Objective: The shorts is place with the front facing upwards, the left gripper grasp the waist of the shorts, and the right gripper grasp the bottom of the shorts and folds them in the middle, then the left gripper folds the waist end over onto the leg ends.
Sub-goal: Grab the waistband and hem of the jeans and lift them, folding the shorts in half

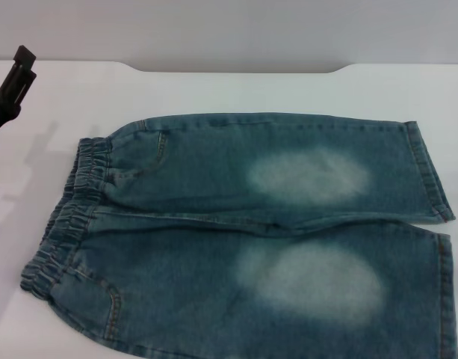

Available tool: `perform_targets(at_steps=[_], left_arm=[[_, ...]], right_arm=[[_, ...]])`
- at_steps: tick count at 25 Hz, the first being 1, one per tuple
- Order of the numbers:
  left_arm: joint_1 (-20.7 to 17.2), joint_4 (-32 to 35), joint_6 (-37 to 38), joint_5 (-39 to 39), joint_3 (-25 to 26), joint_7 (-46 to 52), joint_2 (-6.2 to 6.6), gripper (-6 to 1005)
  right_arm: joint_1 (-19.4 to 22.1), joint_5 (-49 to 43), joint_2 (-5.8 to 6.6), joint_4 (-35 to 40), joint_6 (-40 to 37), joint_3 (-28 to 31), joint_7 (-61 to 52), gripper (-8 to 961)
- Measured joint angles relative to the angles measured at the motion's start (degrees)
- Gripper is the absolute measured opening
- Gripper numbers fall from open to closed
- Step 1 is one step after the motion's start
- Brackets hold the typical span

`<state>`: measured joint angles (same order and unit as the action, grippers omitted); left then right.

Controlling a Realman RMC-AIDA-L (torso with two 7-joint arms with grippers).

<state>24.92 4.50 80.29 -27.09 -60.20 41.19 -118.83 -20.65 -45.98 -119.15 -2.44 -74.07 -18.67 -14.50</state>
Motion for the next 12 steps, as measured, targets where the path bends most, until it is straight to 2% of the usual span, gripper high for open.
perform_targets(at_steps=[12], left_arm=[[-0.83,-0.01,0.67,0.08,0.56,-0.42,0.00,830]], right_arm=[[0.12,-0.07,-0.19,-0.74,-0.21,-0.02,-0.03,467]])
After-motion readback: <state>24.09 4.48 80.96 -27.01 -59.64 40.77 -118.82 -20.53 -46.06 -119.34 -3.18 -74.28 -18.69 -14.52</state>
